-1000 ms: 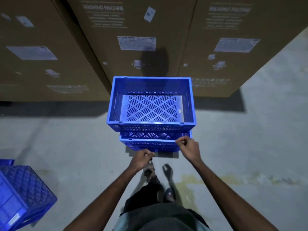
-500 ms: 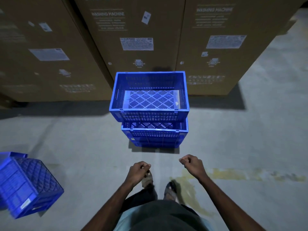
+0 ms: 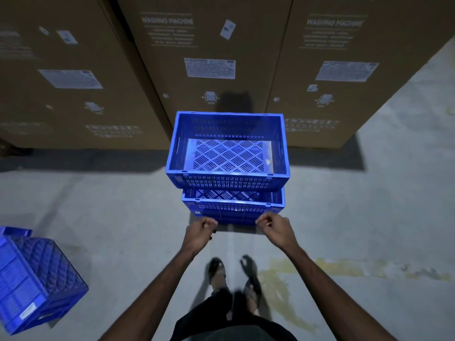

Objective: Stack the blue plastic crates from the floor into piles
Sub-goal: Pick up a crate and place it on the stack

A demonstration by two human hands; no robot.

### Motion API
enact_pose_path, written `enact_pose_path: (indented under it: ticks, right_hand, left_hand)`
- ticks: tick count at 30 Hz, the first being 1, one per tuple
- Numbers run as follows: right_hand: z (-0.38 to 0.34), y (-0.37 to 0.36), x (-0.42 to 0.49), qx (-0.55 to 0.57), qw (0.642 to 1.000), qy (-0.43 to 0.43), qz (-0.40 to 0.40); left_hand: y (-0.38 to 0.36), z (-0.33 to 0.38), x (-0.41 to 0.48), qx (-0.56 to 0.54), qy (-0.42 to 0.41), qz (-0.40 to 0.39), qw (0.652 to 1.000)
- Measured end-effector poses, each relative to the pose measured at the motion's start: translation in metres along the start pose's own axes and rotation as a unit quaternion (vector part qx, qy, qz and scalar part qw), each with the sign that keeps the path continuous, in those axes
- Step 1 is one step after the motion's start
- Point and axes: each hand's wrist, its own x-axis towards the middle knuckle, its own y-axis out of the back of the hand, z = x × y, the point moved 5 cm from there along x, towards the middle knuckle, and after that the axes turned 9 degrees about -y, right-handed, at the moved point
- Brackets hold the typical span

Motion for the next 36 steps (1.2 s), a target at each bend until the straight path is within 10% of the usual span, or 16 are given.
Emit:
enact_pose_path:
  ticks: [5,9,16,36]
  right_hand:
    - [-0.068,0.026,0.064,-0.088,0.984,0.103,0.119]
    - [-0.1,0.024,0.119,-0.139,0.967,0.164,0.137]
    - [-0.07,-0.037,0.187,-0.346,0.913,0.195,0.093]
    - [-0.037,-0.033,0.159,-0.337,0.869,0.339,0.128]
  left_hand:
    - [0.033,0.032,0.084,0.11,-0.117,0.064,0.985]
    - [0.037,0.051,0.148,0.334,-0.271,0.064,0.901]
    - [0.004,0.001,0.222,0.532,-0.25,-0.045,0.808]
    - [0.002,-0.028,0.187,0.413,-0.298,-0.004,0.861]
